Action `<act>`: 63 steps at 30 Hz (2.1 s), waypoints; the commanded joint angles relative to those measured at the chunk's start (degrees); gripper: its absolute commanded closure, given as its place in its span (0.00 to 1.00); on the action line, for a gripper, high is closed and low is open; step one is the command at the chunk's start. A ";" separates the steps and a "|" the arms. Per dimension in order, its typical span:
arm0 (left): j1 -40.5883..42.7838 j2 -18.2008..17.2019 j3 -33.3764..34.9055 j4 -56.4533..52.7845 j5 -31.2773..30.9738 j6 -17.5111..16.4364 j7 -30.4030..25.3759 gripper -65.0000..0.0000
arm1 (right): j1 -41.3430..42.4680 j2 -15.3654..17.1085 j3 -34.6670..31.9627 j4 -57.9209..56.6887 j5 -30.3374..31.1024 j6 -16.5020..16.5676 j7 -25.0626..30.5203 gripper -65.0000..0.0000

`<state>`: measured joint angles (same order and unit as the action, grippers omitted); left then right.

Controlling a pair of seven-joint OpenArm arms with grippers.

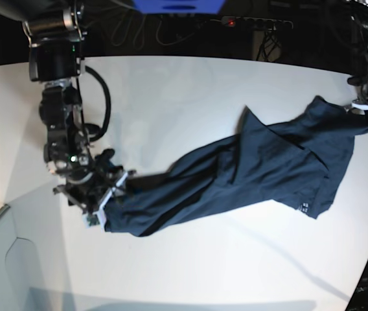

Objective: Layout the t-shirt on the table in an organized manner, then fold the t-shirt properly
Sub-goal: 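Pull the shirt hem with the right gripper to stretch the shirt out, then release the hem and regrasp the shirt edge with the right gripper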

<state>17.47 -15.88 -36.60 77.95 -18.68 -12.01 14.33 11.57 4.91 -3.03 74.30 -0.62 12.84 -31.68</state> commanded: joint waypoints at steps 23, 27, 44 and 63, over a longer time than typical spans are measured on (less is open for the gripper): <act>-4.42 -5.88 -0.72 0.33 -0.27 0.27 -1.36 1.00 | 2.18 5.77 7.38 -17.29 0.32 -0.14 17.75 1.00; -4.86 -5.88 -0.72 0.33 -0.27 0.27 -1.36 1.00 | 4.47 6.04 13.71 -17.12 0.32 -0.05 18.10 1.00; -3.80 -5.79 -0.37 0.33 -0.27 0.27 -1.36 1.00 | 19.50 4.28 16.17 -17.91 0.32 0.04 18.36 1.00; -2.40 -5.35 -0.28 0.42 -0.27 0.27 -1.36 1.00 | 30.49 1.12 1.31 -23.80 0.32 0.21 19.95 0.44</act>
<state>15.33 -20.01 -36.53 77.41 -18.65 -12.01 14.55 39.72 5.43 -2.04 49.47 -0.69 13.08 -13.61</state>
